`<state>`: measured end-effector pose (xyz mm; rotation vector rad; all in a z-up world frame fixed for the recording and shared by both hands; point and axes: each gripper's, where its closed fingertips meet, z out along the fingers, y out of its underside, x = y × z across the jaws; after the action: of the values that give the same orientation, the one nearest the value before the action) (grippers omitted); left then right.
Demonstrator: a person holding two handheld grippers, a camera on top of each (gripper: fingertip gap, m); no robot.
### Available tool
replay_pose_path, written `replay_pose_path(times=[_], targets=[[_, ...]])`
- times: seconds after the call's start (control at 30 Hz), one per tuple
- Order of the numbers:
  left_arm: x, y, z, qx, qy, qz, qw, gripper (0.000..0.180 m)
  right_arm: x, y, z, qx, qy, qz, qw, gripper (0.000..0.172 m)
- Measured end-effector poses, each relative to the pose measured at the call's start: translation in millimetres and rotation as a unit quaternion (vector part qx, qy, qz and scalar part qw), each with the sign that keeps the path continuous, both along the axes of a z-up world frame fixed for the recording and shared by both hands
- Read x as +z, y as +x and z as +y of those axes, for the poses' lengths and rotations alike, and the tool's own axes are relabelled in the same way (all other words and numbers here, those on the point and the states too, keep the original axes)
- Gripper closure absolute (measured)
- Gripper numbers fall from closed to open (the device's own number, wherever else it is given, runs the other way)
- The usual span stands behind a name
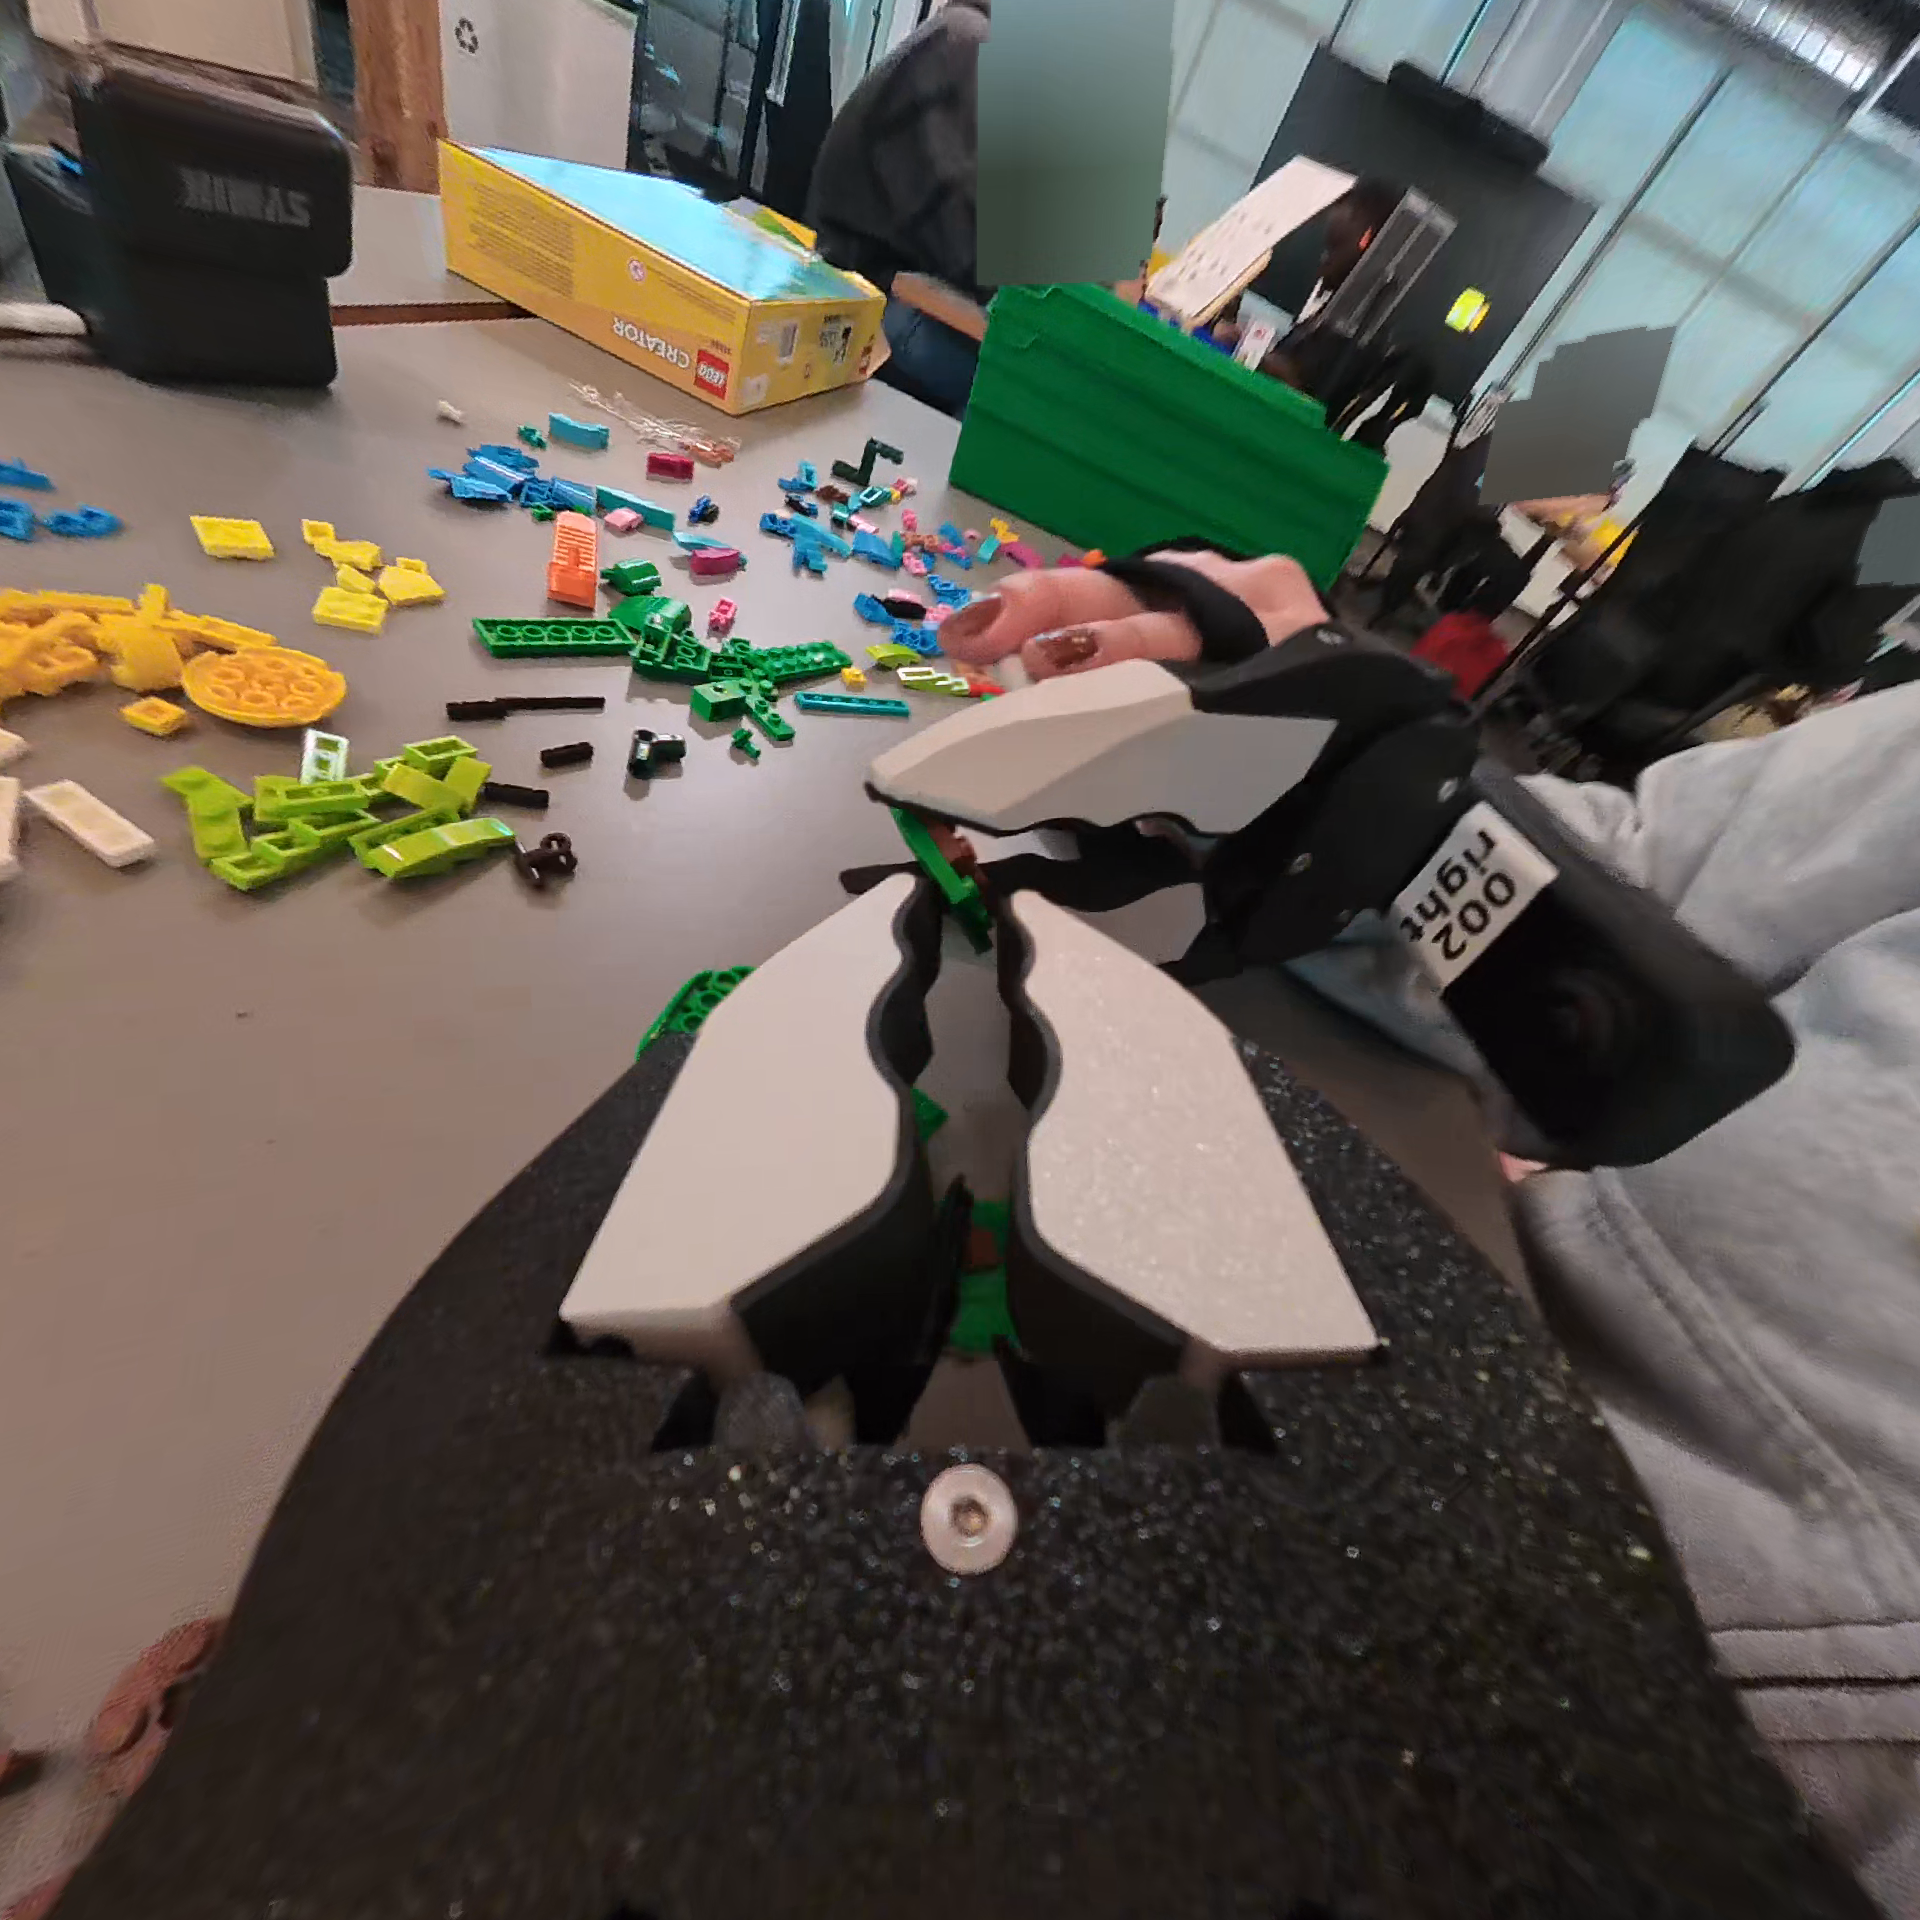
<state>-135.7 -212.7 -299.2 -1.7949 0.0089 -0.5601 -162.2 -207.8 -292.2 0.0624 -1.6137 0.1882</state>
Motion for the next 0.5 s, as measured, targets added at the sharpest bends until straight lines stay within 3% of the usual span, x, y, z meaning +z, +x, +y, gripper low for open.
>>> replay_pose_path(times=[0.13,0.3,0.5], targets=[[-1,-1,-1,0.0,-0.007,-0.007,1.0,0.173,2,0,0,-0.005,0.018,0.012,1.0,0.155],[-13,-10,-2,0.038,-0.039,0.15,0.987,0.174,-8,-1,-2,-0.023,0.033,-0.039,0.998,0.156],[-21,-5,-1,0.031,-0.048,0.196,0.979,0.173,-23,4,0,-0.026,-0.104,-0.179,0.978,0.156]])
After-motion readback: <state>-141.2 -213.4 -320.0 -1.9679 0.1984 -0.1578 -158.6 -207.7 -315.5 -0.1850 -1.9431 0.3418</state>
